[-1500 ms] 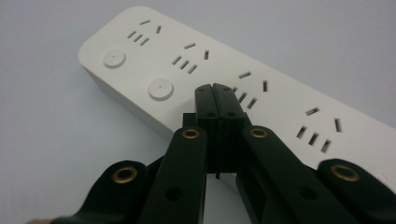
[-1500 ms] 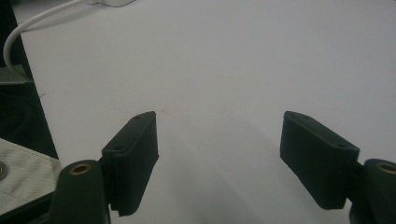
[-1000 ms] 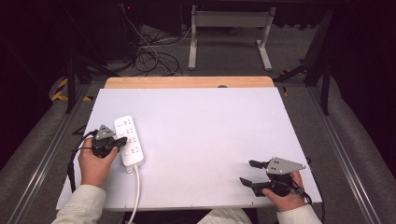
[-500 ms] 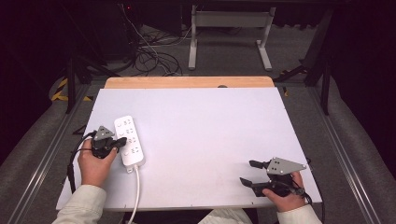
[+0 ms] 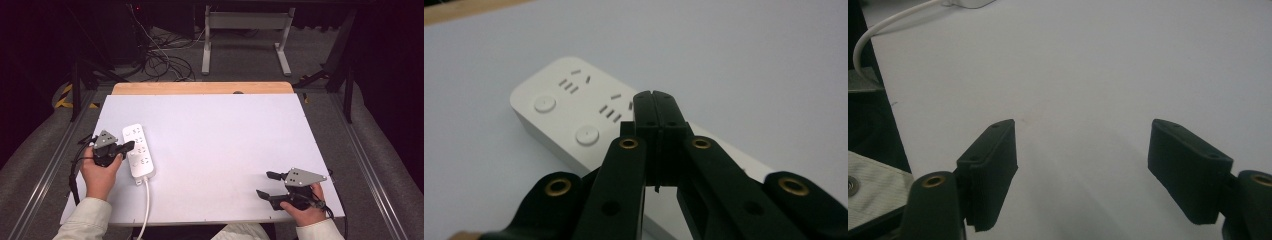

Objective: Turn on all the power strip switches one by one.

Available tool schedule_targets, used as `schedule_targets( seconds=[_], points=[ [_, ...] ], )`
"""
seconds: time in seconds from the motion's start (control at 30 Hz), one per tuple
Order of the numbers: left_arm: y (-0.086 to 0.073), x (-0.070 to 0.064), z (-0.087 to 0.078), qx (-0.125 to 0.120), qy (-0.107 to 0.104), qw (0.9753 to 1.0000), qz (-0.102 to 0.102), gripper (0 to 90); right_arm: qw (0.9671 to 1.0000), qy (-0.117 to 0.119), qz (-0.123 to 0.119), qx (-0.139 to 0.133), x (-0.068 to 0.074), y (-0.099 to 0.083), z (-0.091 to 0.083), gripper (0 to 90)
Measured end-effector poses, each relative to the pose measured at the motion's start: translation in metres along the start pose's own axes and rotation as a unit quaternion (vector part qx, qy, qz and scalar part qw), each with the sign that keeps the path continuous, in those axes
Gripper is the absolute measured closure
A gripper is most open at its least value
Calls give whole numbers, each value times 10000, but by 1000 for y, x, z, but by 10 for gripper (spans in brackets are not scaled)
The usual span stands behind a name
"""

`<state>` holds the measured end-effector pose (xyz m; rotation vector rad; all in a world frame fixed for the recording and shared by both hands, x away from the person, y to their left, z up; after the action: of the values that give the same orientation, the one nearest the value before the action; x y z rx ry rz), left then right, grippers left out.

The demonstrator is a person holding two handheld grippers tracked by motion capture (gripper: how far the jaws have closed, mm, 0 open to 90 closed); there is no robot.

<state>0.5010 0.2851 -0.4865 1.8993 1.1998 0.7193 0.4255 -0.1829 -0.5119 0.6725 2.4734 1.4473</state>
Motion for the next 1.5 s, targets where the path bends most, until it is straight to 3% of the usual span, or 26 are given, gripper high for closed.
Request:
schedule_targets(
  seconds=[0.13,0.3,0.7,0.97,1.17,1.5],
  points=[
    [3,6,4,-44,122,9999,50,900,10000,3,-1,25,1,-1,1,283],
    [0,18,19,-12,261,9996,-110,899,10000,-5,5,23,0,-1,1,282],
    [-9,28,33,222,584,9980,7,900,10000,-3,15,26,0,-1,1,279],
    [-12,29,36,249,562,9981,97,900,10000,-6,14,12,0,-1,1,277],
    [-14,30,34,269,417,9988,-38,900,10000,-2,15,15,0,-1,1,277],
    [-14,29,35,346,487,9982,-45,900,10000,-4,10,18,0,-1,1,278]
  ],
)
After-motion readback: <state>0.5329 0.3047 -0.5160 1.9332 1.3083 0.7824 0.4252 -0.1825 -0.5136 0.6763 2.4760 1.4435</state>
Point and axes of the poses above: each handheld gripper's, and its own axes: z roughly forward along the jaws, y roughly out of its top, x roughly to its left, the point moved 7 cm from there along z, roughly forward along the jaws, and after that the axes turned 6 degrees about y, right-handed, at the moved point
